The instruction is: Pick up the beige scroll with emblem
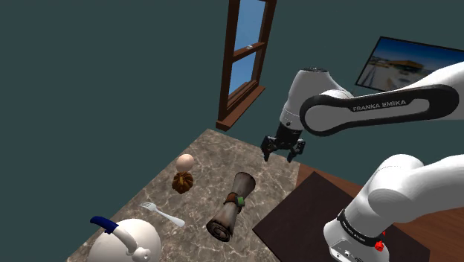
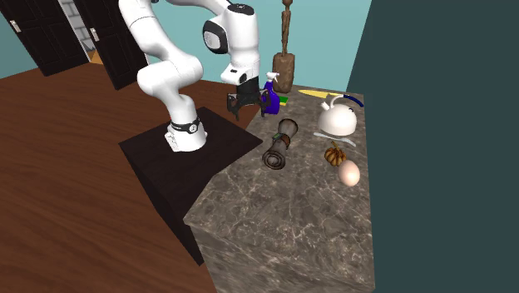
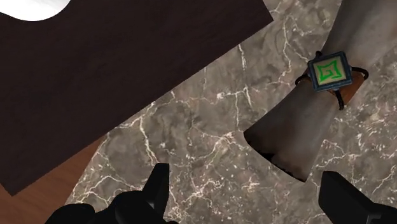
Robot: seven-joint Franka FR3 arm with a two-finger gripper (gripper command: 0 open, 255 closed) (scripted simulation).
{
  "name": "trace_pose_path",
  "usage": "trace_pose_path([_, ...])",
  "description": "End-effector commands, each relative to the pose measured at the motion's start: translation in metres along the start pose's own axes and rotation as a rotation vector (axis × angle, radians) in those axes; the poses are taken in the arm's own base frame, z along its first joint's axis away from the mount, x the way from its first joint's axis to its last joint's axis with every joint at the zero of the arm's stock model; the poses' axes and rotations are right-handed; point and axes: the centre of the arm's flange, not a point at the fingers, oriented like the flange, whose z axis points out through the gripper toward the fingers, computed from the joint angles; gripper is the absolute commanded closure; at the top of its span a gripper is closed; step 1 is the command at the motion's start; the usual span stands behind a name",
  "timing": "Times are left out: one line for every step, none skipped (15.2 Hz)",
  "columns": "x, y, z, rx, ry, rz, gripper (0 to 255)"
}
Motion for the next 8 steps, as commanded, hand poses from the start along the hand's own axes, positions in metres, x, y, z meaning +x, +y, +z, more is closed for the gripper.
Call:
trace_pose_path([-0.011, -0.013, 0.020, 0.009, 0.004, 0.067, 0])
trace_pose_path([-0.014, -0.021, 0.030, 0.013, 0.005, 0.098, 0])
trace_pose_path([-0.016, -0.029, 0.041, 0.017, 0.006, 0.129, 0])
trace_pose_path([-0.018, -0.036, 0.051, 0.020, 0.008, 0.160, 0])
trace_pose_path([-0.020, -0.044, 0.061, 0.024, 0.009, 0.191, 0])
trace_pose_path([-0.021, -0.052, 0.071, 0.028, 0.010, 0.222, 0])
trace_pose_path([-0.023, -0.060, 0.081, 0.031, 0.011, 0.253, 0])
trace_pose_path([-0.024, -0.068, 0.091, 0.035, 0.012, 0.284, 0])
